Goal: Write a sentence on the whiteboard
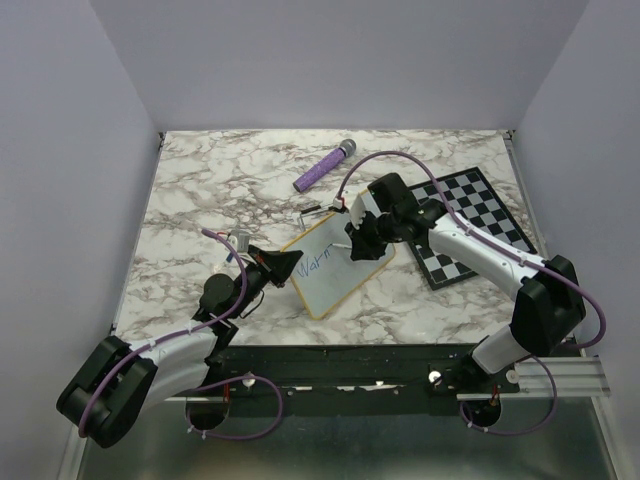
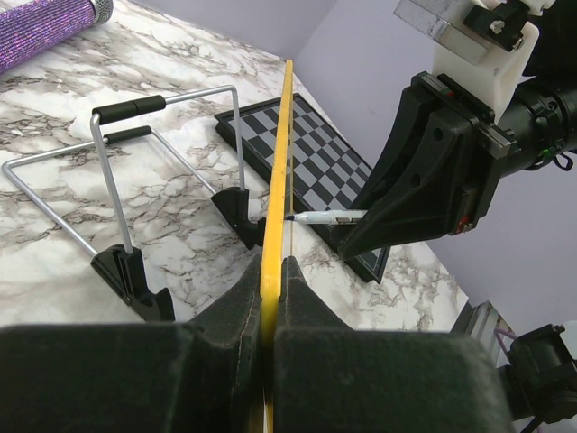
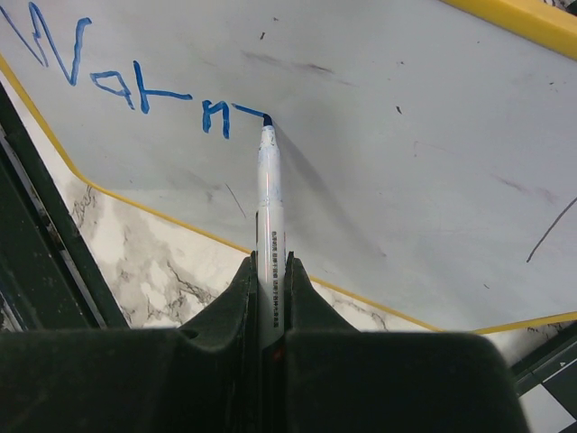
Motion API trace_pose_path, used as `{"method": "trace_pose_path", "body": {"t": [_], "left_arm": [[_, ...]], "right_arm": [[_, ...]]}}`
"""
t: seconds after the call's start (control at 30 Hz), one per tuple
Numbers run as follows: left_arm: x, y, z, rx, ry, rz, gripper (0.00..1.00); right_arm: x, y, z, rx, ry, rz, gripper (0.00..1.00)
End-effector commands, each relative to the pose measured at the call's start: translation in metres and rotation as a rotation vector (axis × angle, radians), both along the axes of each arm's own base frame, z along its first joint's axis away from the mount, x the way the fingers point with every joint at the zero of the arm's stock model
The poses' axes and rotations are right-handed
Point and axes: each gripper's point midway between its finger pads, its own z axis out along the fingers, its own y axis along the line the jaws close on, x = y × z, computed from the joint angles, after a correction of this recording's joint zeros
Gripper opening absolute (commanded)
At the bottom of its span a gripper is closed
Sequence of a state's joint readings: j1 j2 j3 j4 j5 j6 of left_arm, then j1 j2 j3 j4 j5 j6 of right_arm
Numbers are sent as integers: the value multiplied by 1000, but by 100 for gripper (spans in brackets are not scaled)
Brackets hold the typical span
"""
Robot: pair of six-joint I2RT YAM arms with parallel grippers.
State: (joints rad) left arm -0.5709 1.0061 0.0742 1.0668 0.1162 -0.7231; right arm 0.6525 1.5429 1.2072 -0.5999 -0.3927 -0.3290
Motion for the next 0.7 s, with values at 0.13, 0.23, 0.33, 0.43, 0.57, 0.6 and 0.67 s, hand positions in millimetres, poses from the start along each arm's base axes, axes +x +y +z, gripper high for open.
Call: {"method": "trace_pose_path", "body": {"t": [0.13,0.23,0.33,0.43,0.57,0.6,0.67], "left_arm": [[-5,-2,0,25,-29,-21,0],[-4,-1,1,28,-33,-19,0],[-4,-2,0,31,-31,-21,0],[-4,-2,0,31,-34,-19,0],[-3,-2,0,33,-33,-20,0],[-3,-2,0,34,-32,-20,0],[-3,-3,0,32,-33,-22,0]], "right_arm": [[2,-6,-6,-19,4,-7,1],[-5,-8,-14,-35,34,19,1],[-10,-11,-20,-52,57,34,1],[-16,-14,-24,-60,73,49,1],[-22,-16,-29,-65,90,66,1],[-23,-17,-29,-65,92,67,1],[-23,-17,-29,-65,95,68,1]]}}
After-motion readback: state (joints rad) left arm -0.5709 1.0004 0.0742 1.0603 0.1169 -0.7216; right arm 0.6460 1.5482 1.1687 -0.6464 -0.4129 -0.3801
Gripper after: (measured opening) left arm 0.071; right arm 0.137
